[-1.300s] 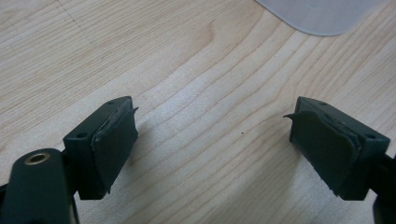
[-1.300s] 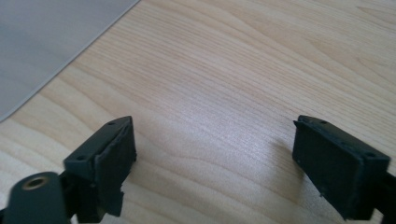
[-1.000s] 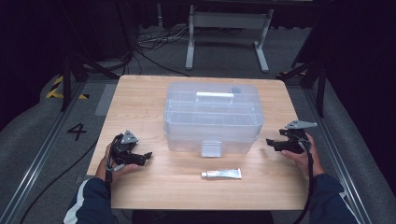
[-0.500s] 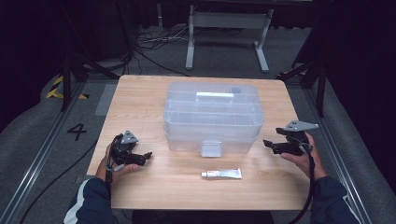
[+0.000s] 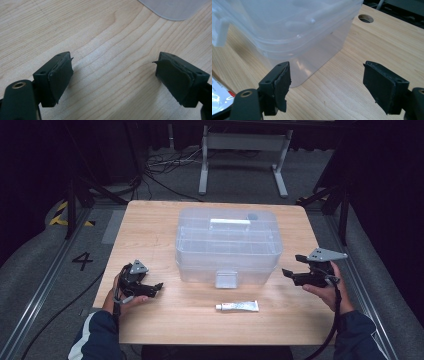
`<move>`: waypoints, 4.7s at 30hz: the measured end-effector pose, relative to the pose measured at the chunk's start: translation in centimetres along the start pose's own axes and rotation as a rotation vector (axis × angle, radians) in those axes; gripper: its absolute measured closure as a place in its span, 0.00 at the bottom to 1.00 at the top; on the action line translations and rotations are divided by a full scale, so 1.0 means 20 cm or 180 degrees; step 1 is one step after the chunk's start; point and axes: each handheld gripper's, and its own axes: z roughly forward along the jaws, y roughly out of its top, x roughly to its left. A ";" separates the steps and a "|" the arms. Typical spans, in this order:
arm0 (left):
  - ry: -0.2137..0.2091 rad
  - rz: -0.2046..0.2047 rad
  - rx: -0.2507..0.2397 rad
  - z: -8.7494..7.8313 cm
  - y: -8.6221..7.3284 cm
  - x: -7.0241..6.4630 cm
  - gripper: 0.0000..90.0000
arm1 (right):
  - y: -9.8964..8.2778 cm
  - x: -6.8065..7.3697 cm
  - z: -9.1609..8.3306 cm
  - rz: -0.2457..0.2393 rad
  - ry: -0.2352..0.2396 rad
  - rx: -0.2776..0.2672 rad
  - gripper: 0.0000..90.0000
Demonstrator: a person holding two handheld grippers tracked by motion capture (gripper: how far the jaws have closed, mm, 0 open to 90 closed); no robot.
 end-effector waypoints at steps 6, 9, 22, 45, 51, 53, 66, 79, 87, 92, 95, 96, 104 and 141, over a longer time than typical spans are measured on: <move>0.0000 0.0000 0.0000 0.00 0.00 0.00 0.16 | 0.02 0.02 -0.02 -0.0056 0.0038 -0.0033 0.25; -0.0001 0.0004 0.0001 0.00 0.00 0.00 0.16 | 0.03 0.03 -0.04 -0.0067 0.0070 -0.0071 0.25; -0.0003 0.0001 0.0000 0.00 0.00 0.00 0.16 | 0.07 0.03 -0.09 -0.0113 0.0072 -0.0174 0.27; 0.0018 -0.0011 0.0000 0.00 0.00 0.00 0.16 | 0.30 0.02 -0.24 -0.0230 -0.0088 -0.0489 0.35; 0.0019 -0.0013 0.0000 0.00 0.00 0.00 0.16 | 0.38 0.03 -0.23 -0.0280 -0.0067 -0.0534 0.36; 0.0018 -0.0014 -0.0001 0.00 0.00 0.00 0.16 | 0.41 0.04 -0.22 -0.0318 -0.0016 -0.0538 0.37; 0.0029 -0.0016 0.0006 0.00 0.00 0.00 0.16 | 0.62 0.11 -0.04 -0.0528 0.0198 -0.0378 0.46; 0.0041 -0.0010 0.0002 -0.01 -0.01 0.00 0.16 | 0.79 0.18 0.15 -0.0701 0.0288 -0.0164 0.51; 0.0034 0.0004 0.0035 -0.01 0.00 -0.01 0.18 | 0.83 0.19 0.23 -0.0723 0.0324 -0.0040 0.55; -0.0029 0.0000 0.0069 -0.02 0.01 -0.02 0.24 | 0.84 0.19 0.26 -0.0722 0.0294 0.0020 0.60; -0.0060 0.0085 0.0038 -0.03 0.03 -0.04 0.29 | 0.86 0.19 0.29 -0.0728 0.0273 0.0062 0.65; -0.0080 0.0109 -0.0001 -0.05 0.05 -0.04 0.31 | 0.86 0.19 0.29 -0.0727 0.0279 0.0062 0.66; -0.0111 0.0155 -0.0318 -0.13 0.14 -0.09 0.43 | 0.88 0.23 0.34 -0.0851 0.0326 0.0151 0.79; -0.0518 0.0373 -0.1092 -0.21 0.39 -0.22 0.93 | 1.09 0.17 0.36 -0.0657 0.0172 0.0417 0.79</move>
